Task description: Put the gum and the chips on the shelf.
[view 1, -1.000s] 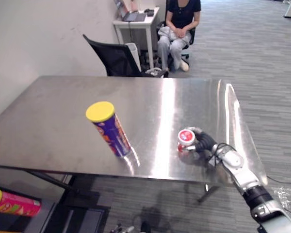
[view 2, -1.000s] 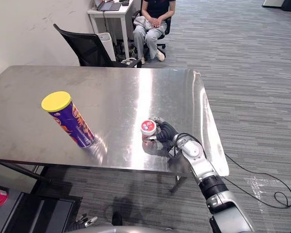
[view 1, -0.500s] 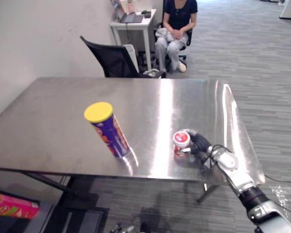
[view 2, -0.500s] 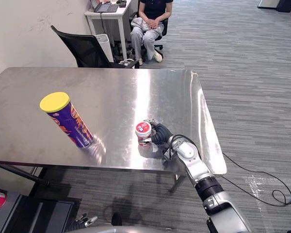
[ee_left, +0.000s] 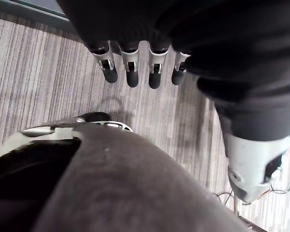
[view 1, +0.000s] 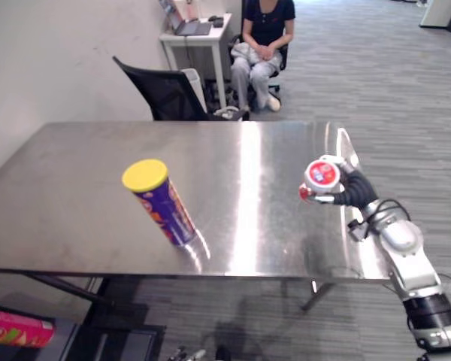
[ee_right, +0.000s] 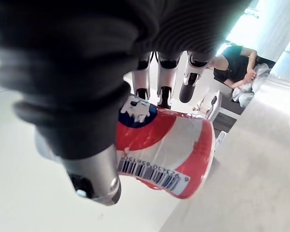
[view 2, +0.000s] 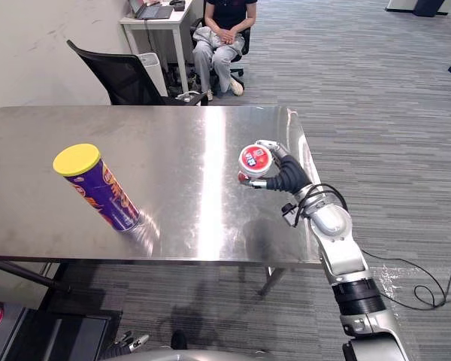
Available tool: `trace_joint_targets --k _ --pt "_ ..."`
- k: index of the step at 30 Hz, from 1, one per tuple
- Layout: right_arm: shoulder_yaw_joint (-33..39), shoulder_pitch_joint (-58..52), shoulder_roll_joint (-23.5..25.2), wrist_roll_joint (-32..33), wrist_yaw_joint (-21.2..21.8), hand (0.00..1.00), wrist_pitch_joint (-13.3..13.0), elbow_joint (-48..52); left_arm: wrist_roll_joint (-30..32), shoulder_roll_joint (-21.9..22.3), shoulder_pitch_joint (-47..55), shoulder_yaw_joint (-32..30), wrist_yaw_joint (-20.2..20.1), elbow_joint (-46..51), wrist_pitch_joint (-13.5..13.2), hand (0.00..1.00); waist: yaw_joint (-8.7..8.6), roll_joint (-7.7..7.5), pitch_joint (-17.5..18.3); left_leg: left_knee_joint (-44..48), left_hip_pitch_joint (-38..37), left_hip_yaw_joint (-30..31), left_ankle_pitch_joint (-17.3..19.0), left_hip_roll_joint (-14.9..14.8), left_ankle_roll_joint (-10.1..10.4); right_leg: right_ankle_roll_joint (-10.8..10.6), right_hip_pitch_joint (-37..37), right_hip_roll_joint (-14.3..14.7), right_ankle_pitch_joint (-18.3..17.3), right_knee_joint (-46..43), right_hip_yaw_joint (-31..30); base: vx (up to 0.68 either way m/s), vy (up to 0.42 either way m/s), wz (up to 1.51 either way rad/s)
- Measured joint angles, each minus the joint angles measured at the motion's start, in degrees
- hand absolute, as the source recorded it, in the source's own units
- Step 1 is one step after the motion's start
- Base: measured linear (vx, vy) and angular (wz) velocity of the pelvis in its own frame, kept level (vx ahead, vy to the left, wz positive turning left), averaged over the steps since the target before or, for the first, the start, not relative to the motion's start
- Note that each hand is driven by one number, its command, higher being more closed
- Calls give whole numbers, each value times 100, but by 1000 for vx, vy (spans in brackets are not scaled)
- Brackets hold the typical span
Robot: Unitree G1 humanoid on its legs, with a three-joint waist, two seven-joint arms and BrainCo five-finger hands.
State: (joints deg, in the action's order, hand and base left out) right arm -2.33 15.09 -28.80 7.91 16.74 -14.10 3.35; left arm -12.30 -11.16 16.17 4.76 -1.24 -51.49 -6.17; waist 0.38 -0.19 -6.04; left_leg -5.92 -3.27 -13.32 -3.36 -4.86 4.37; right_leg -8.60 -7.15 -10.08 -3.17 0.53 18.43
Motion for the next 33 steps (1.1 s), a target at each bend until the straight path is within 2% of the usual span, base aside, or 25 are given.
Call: trace_joint_targets --k 7,20,24,27,30,33 --pt "248 -135 -198 405 -29 100 143 280 0 5 6 -128 82 -1 -82 0 -37 -111 82 0 0 -13 0 -5 1 1 7 5 0 0 -12 0 0 0" --pt "583 -466 -194 678 -139 100 285 260 -1 62 28 -189 102 -3 -71 0 -34 -85 149 3 -8 2 -3 -2 -3 18 3 -7 -15 -79 13 0 0 0" --pt "640 -658 -144 687 -303 100 294 227 -55 81 32 -229 126 -7 -69 0 -25 -101 136 39 13 98 -45 1 -25 53 218 -109 -287 -664 45 -17 2 11" --pt "655 -694 -101 680 -442 100 289 122 -108 77 0 -302 159 -8 -70 0 -5 -177 45 41 32 303 -110 35 -28 81 304 -216 -565 -1126 206 -59 -13 35" --pt "650 -694 152 665 -602 100 277 119 -116 70 -26 -411 227 -7 -64 0 10 -272 -75 40 135 480 -162 31 -19 157 429 -281 -826 -1457 386 -86 -32 41" --pt "645 -692 193 663 -659 100 265 122 -325 143 -19 -514 262 -7 -44 0 158 -225 -189 41 240 659 -259 -28 16 217 485 -246 -905 -1598 539 -45 -54 28"
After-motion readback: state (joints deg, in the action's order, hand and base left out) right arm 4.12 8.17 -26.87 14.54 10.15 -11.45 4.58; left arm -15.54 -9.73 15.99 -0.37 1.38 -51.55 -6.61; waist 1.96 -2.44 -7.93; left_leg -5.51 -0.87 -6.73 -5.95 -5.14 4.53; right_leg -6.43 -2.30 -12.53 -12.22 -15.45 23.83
